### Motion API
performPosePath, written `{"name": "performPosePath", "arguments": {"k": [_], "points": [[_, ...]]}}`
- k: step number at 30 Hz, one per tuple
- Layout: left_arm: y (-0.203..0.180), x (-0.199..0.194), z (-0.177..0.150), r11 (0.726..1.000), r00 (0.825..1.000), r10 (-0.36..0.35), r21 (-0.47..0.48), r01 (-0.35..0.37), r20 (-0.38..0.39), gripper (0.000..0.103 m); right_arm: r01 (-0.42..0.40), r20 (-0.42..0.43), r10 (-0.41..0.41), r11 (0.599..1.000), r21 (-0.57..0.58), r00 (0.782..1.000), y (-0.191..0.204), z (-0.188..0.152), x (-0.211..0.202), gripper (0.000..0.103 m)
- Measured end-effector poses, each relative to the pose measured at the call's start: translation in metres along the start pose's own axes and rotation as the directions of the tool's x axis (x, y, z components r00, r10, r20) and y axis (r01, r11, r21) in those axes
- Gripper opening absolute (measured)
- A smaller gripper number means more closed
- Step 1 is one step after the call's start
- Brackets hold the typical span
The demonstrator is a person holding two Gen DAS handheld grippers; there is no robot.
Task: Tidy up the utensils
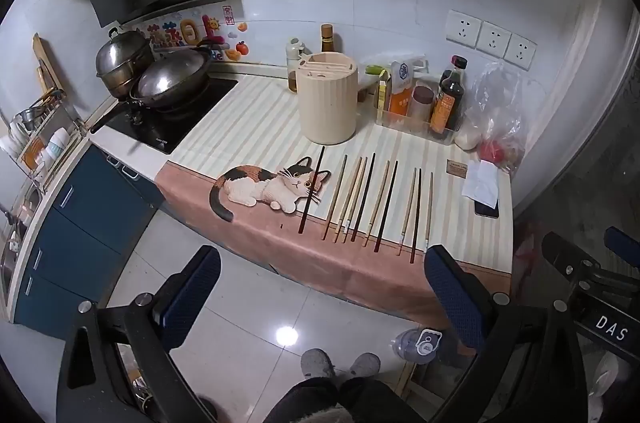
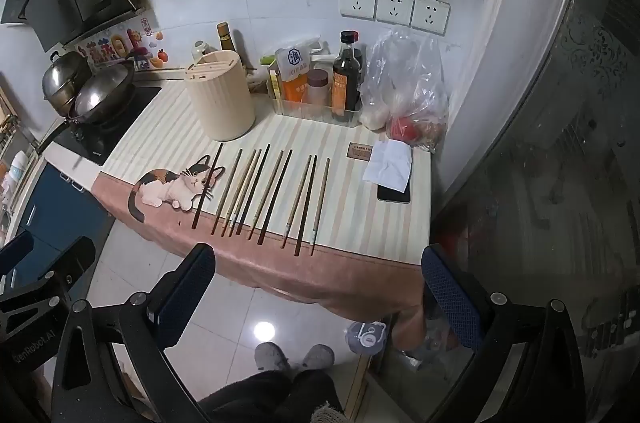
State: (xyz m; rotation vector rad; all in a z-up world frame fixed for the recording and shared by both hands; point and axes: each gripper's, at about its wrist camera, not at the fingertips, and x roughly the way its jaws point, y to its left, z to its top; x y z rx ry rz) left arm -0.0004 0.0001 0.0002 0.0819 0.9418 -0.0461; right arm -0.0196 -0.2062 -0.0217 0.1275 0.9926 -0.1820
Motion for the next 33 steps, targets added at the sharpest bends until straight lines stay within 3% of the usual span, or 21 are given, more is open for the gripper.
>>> {"name": "performPosePath", "arguments": {"k": [33], "points": [[0.015, -0.004, 0.011, 1.0, 1.0, -0.014, -0.022, 0.014, 0.005, 0.103, 0.0, 0.016, 0.0, 1.0, -0.023, 1.0, 0.016, 0.007, -0.007, 0.103]]}}
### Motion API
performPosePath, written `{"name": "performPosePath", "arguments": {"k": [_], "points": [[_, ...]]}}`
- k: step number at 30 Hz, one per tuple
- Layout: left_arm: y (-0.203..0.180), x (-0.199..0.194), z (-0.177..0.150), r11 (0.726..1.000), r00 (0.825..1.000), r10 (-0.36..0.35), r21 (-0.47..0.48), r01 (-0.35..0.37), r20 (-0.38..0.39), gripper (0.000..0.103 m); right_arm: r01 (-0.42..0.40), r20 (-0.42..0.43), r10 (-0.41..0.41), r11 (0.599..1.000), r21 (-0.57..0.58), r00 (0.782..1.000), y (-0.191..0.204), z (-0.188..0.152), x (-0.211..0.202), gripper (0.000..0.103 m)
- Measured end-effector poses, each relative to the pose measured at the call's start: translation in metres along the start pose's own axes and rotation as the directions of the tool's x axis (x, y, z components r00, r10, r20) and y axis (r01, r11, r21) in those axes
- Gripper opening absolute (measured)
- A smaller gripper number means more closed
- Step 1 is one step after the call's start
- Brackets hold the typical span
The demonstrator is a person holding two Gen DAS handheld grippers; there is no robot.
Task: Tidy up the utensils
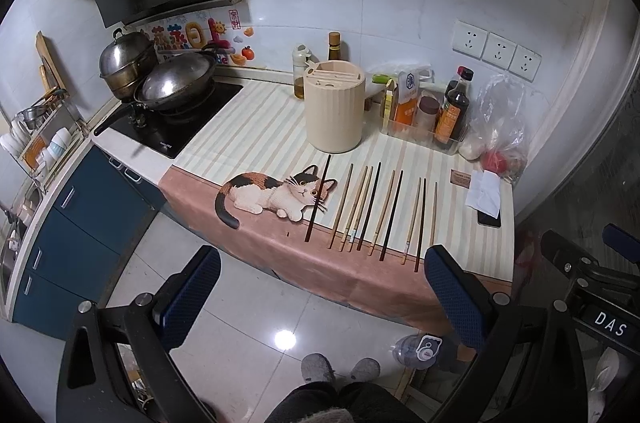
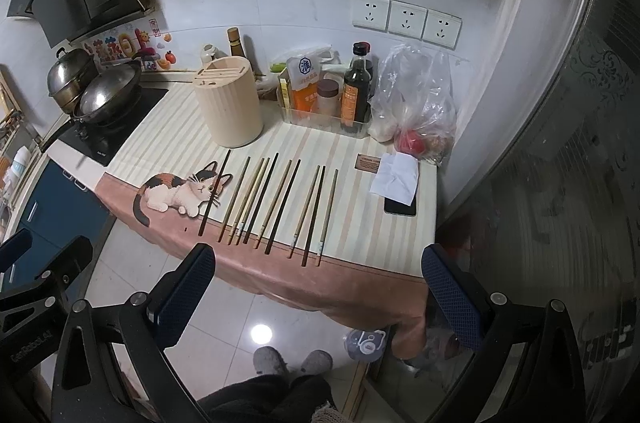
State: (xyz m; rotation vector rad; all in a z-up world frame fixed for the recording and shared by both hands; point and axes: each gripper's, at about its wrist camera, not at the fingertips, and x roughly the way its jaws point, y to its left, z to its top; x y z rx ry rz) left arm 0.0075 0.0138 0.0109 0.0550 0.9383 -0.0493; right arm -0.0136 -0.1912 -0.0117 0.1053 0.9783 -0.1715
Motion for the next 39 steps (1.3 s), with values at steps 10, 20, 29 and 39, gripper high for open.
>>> {"name": "performPosePath", "arguments": {"k": [10, 20, 29, 39], "points": [[0.004, -0.001, 0.002, 1.0, 1.0, 0.001, -0.001, -0.001, 0.005, 0.103, -0.003, 0.003, 0.003, 1.0, -0.005, 1.0, 0.007, 0.001, -0.001, 0.103], [0.005, -0.003, 0.007, 1.0, 1.0, 0.007, 0.0, -0.007, 0.007, 0.103, -0.005, 0.005, 0.005, 1.0, -0.008, 1.0, 0.009, 0.003, -0.001, 0.103], [0.005, -0.004, 0.008, 1.0, 1.0, 0.008, 0.0, -0.008, 0.008, 0.103, -0.004, 0.012, 0.004, 1.0, -0.008, 1.0, 0.008, 0.011, -0.004, 0.103], [0.005, -0.005, 0.01, 1.0, 1.0, 0.007, 0.001, -0.007, 0.008, 0.103, -0.004, 0.013, 0.004, 1.0, -0.008, 1.0, 0.007, 0.01, -0.005, 0.103]]}}
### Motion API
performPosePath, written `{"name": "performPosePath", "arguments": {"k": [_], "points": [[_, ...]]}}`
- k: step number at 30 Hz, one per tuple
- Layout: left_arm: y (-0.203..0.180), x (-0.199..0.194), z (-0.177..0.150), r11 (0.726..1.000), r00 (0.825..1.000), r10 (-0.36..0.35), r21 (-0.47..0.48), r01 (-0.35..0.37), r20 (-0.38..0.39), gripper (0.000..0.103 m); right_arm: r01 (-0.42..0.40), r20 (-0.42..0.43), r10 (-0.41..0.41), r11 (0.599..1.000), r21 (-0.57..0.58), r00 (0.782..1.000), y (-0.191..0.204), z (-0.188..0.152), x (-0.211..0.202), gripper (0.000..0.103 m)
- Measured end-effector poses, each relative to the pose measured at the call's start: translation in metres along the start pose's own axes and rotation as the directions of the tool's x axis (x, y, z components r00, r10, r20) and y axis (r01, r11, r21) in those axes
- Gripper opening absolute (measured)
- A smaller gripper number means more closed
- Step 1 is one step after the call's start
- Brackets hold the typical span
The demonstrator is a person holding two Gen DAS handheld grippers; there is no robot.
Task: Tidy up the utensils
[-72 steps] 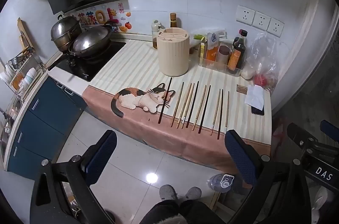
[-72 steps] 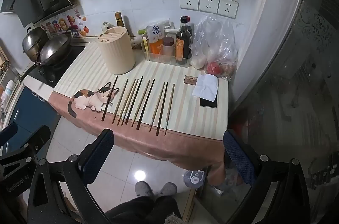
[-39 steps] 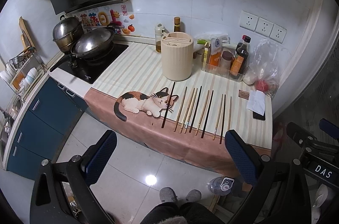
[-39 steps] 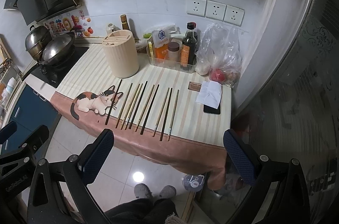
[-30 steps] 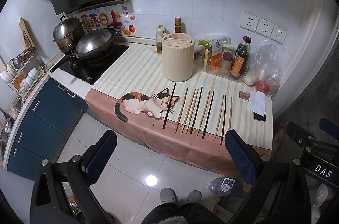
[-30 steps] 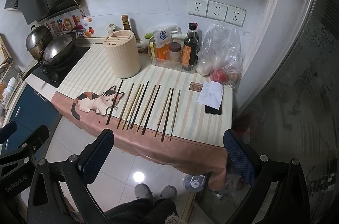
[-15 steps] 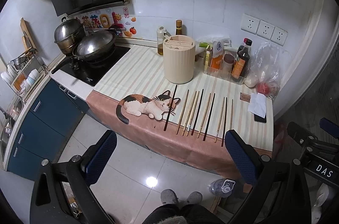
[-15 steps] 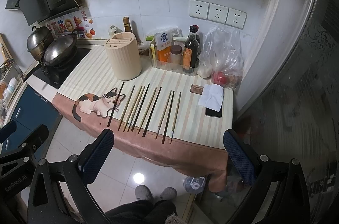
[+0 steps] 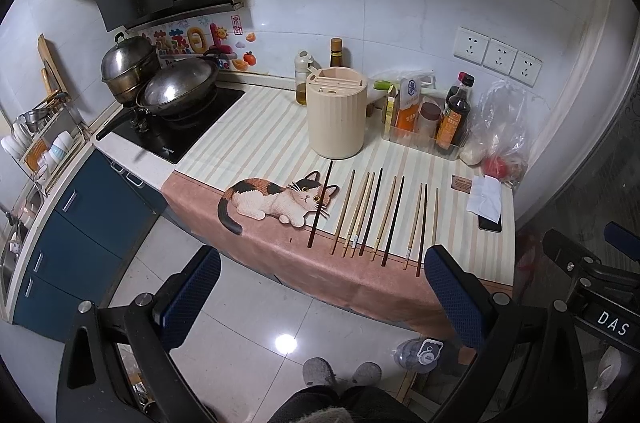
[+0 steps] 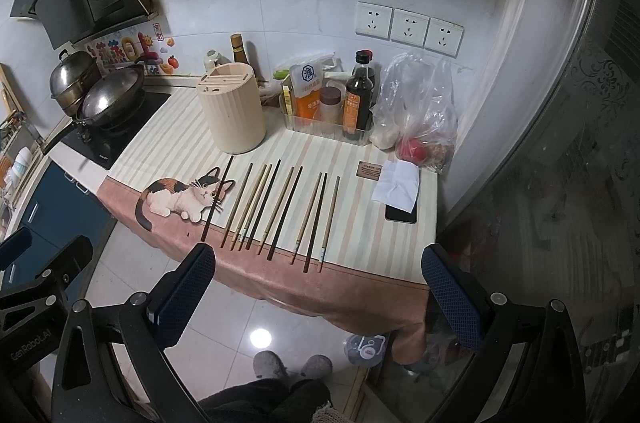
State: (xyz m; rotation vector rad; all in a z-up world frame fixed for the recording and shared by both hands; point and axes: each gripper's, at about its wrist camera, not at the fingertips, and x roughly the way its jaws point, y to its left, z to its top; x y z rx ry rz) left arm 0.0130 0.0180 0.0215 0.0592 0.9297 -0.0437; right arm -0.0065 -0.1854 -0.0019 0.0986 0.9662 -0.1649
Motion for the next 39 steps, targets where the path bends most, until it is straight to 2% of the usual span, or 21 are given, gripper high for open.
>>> {"name": "performPosePath", "arguments": {"k": [27, 32, 36, 39], "points": [[-0.002, -0.004, 0.006, 1.0, 1.0, 0.007, -0.007, -0.007, 0.025, 0.103, -0.005, 0.018, 0.005, 1.0, 0.009, 1.0, 0.001, -0.001, -0.006, 0.103], [-0.001, 0.015, 0.019, 0.996, 0.991, 0.089, -0.028, -0.087, 0.096, 0.103, -0.042, 0.043, 0.039, 0.997, 0.07, 0.998, -0.011, 0.008, 0.011, 0.103], [-0.003, 0.051, 0.024, 0.988, 0.984, 0.153, -0.026, -0.151, 0.094, 0.103, -0.021, 0.022, 0.019, 0.995, 0.093, 1.0, -0.022, 0.011, 0.048, 0.103], [-0.001, 0.086, 0.025, 0.983, 0.98, 0.183, -0.016, -0.183, 0.075, 0.103, -0.036, -0.015, 0.038, 0.992, 0.118, 0.999, -0.031, 0.012, 0.081, 0.103]]}}
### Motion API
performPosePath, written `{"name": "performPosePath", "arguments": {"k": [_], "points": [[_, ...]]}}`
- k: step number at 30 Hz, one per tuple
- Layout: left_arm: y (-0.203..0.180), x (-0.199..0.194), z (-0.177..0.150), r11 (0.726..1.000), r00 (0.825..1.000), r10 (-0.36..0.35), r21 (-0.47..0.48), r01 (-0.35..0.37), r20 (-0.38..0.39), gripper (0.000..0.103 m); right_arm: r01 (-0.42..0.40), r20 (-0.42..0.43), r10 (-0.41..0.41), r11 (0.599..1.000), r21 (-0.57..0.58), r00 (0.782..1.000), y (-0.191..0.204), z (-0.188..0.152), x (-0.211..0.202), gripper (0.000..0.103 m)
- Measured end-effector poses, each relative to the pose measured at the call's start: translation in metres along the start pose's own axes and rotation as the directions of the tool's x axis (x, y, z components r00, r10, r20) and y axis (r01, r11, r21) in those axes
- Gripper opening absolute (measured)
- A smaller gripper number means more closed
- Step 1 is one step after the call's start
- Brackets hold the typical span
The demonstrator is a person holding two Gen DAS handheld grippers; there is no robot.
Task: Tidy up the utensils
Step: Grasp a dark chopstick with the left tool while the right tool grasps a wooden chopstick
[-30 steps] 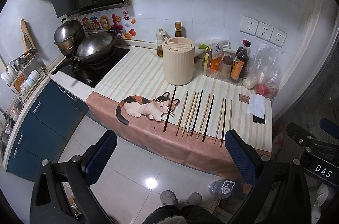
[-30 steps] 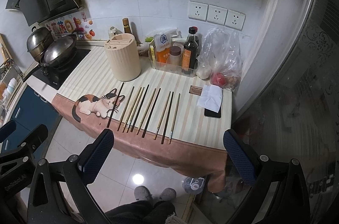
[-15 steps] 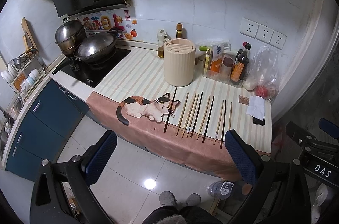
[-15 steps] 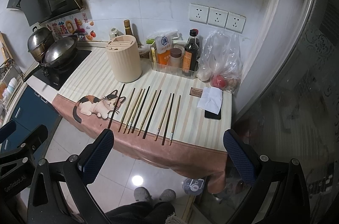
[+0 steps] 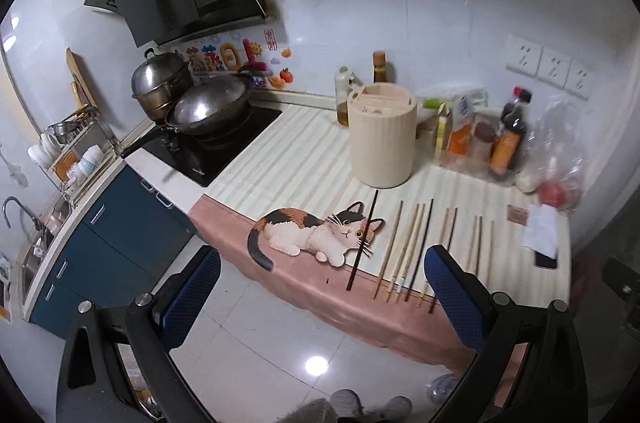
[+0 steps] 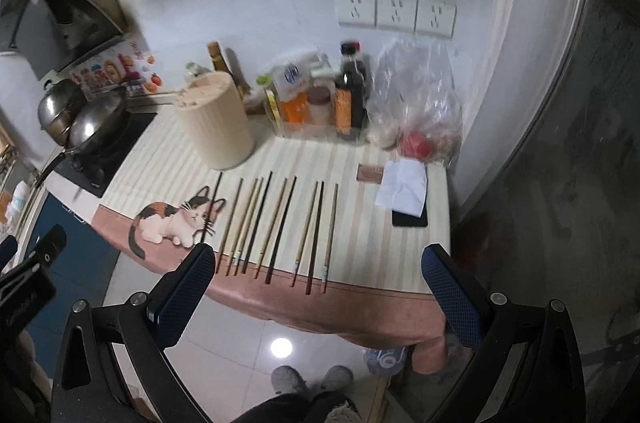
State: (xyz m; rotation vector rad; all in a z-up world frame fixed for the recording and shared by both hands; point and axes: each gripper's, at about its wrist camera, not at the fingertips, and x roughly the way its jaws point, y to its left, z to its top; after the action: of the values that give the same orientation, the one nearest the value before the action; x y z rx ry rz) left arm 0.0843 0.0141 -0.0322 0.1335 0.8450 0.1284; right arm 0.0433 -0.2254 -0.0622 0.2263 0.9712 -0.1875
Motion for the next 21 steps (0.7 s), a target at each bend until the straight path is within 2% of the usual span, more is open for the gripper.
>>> {"name": "performPosePath", "arguments": {"k": [2, 3, 4, 7, 9, 16, 18, 21], "points": [[-0.004, 0.028, -0.002, 1.0, 0.999, 0.017, 0.012, -0.017, -0.035, 0.103, -0.002, -0.025, 0.002, 1.0, 0.015, 1.0, -0.006, 0.001, 0.023, 0.102], [-0.006, 0.038, -0.003, 1.0, 0.998, 0.024, 0.016, -0.023, -0.052, 0.103, -0.006, -0.038, 0.007, 1.0, 0.021, 0.999, -0.009, 0.0, 0.035, 0.098], [-0.006, 0.05, -0.004, 0.999, 0.997, 0.029, 0.019, -0.028, -0.073, 0.103, -0.018, -0.062, 0.02, 0.999, 0.03, 0.998, -0.011, 0.001, 0.049, 0.089], [-0.01, 0.087, -0.01, 1.0, 0.99, 0.021, 0.017, -0.019, -0.139, 0.103, -0.057, -0.145, 0.066, 0.996, 0.069, 0.987, -0.018, -0.002, 0.089, 0.07], [-0.014, 0.115, -0.014, 1.0, 0.982, 0.009, 0.022, -0.005, -0.19, 0.102, -0.074, -0.194, 0.091, 0.993, 0.094, 0.977, -0.022, -0.006, 0.118, 0.062], [-0.03, 0.203, -0.021, 0.997, 0.948, -0.03, 0.064, 0.053, -0.317, 0.1, -0.03, -0.317, 0.088, 0.983, 0.182, 0.944, -0.034, -0.016, 0.211, 0.059], [-0.037, 0.233, -0.02, 0.993, 0.933, -0.036, 0.091, 0.074, -0.358, 0.086, 0.008, -0.347, 0.061, 0.981, 0.192, 0.936, -0.033, -0.013, 0.239, 0.059], [-0.046, 0.273, -0.018, 0.986, 0.911, -0.049, 0.123, 0.109, -0.41, 0.074, 0.052, -0.386, 0.032, 0.977, 0.206, 0.922, -0.033, -0.009, 0.276, 0.059]]}}
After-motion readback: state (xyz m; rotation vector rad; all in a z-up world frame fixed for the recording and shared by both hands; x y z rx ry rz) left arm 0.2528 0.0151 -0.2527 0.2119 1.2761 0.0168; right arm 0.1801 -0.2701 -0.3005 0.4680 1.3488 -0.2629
